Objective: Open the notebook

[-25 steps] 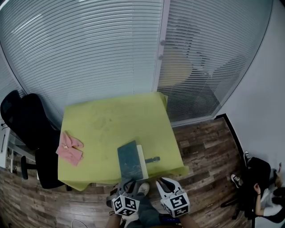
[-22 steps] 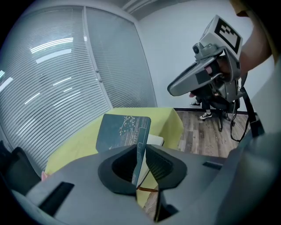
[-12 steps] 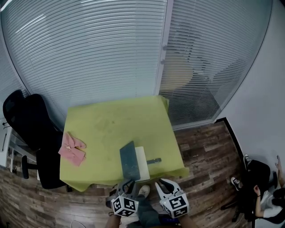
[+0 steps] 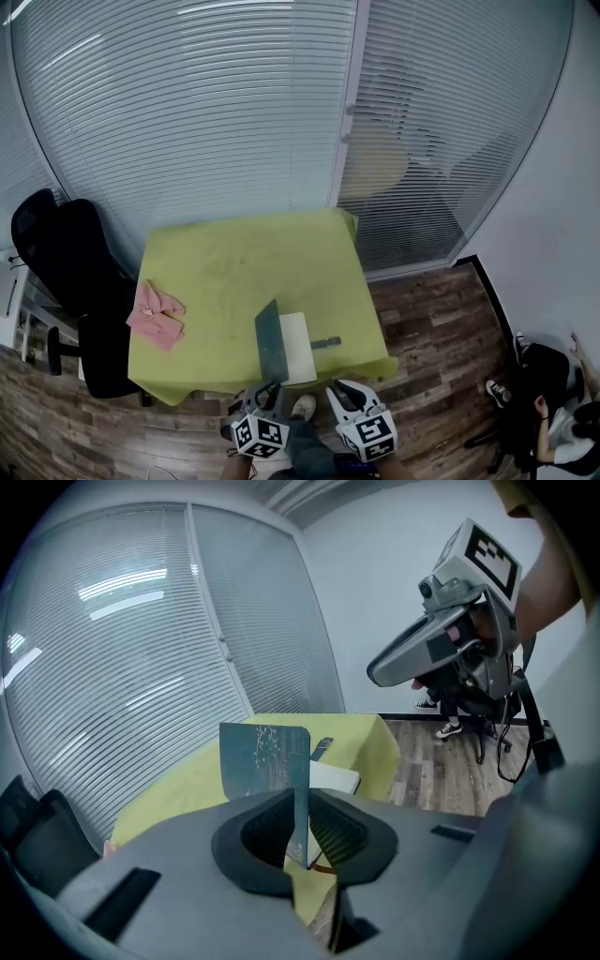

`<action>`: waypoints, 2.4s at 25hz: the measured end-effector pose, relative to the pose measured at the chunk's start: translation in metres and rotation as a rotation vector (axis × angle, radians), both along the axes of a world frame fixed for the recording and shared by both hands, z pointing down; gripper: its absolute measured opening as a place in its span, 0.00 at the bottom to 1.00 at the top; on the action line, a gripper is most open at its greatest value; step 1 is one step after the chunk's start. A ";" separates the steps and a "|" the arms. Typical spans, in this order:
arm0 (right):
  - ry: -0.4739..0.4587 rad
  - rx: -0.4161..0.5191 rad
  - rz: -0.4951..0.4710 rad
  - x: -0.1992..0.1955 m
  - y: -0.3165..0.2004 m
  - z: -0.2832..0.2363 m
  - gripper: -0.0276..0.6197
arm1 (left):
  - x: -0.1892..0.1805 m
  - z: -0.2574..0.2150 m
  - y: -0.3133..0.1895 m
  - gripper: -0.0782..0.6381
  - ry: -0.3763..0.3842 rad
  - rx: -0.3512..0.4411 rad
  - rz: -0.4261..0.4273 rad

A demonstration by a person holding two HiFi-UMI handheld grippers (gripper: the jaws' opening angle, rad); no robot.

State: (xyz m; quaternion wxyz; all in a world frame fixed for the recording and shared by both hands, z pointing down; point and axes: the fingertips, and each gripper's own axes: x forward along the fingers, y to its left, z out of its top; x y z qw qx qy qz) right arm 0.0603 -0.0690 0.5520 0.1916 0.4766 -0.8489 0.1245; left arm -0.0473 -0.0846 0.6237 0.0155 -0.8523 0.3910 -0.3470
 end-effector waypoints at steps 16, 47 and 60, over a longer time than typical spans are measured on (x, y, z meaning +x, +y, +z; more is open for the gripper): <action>-0.004 0.000 -0.019 -0.002 0.002 0.000 0.15 | -0.014 -0.005 0.000 0.19 0.009 0.014 -0.055; -0.003 -0.017 -0.027 -0.017 -0.003 0.006 0.15 | -0.061 -0.005 0.002 0.19 0.132 -0.019 -0.222; -0.010 -0.038 -0.026 -0.015 -0.010 0.014 0.15 | -0.075 -0.003 0.000 0.19 0.227 -0.050 -0.302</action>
